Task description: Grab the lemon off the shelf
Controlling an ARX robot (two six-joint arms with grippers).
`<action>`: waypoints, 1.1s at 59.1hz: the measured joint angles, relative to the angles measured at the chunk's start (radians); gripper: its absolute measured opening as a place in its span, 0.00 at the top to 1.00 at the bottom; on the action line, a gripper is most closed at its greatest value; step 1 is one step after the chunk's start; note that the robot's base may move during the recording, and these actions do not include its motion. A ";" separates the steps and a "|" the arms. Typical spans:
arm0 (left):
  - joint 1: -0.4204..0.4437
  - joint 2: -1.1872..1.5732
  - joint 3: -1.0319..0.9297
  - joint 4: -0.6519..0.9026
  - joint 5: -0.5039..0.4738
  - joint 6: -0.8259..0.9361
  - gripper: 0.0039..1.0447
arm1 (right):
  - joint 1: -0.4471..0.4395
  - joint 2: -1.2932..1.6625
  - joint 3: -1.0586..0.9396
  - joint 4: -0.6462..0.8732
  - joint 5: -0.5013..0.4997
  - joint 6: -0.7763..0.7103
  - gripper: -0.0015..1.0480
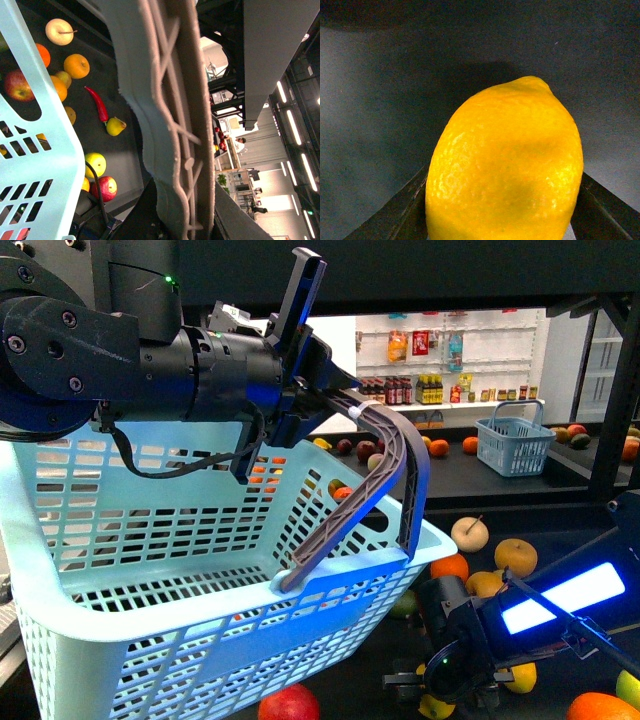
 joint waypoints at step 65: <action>0.000 0.000 0.000 0.000 -0.001 0.000 0.90 | -0.185 -0.979 -0.676 0.263 -0.452 0.160 0.39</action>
